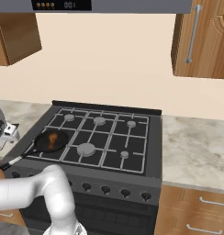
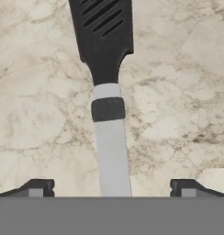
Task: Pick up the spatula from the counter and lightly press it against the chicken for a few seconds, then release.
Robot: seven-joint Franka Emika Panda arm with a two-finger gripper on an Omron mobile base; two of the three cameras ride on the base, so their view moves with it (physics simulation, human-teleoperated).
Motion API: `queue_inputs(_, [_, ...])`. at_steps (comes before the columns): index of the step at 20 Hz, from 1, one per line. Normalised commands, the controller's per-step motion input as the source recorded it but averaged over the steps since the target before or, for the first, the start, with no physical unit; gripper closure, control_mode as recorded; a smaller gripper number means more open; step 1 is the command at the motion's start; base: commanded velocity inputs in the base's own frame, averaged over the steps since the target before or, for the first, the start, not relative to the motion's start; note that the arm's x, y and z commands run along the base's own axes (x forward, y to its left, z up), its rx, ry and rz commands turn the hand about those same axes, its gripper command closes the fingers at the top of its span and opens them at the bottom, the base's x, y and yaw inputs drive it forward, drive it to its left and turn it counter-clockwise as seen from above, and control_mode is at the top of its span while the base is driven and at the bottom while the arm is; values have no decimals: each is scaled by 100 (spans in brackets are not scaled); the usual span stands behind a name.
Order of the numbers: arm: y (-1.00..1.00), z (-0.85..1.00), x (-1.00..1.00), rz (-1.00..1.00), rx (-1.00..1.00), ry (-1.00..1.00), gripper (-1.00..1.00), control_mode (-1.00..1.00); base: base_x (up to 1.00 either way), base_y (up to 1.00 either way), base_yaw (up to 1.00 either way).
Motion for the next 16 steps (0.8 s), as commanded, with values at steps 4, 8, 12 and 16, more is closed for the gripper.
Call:
queue_inputs(4, [9,-17,11,-1,-1,2,100,-100,0,0,0])
queue_inputs(8, [0,-7,4,-1,0,0,100,-100,0,0,0])
queue_inputs(12, [0,-5,0,0,0,0,100,-100,0,0,0])
queue_inputs(16, [-6,0,-1,0,0,-1,100,-100,0,0,0])
